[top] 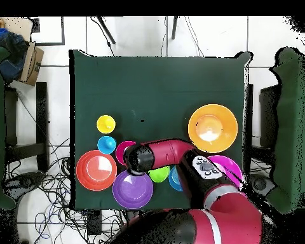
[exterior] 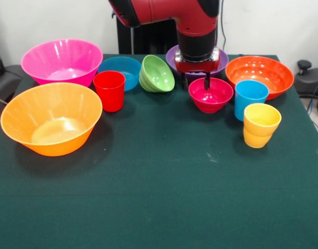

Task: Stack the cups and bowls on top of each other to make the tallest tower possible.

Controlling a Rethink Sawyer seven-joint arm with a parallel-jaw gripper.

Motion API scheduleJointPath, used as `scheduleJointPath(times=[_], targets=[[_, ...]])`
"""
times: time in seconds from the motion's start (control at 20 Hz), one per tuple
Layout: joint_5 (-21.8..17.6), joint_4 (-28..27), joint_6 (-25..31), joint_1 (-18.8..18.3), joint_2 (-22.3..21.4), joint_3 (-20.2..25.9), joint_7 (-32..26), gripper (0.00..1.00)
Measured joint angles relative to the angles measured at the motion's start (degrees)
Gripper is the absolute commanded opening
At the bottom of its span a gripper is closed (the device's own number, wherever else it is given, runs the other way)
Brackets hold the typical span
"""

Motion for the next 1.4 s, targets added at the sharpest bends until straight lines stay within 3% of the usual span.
scheduleJointPath(times=[1.4], targets=[[-0.45,-2.62,0.00,0.84,3.56,0.00,0.00,1.00]])
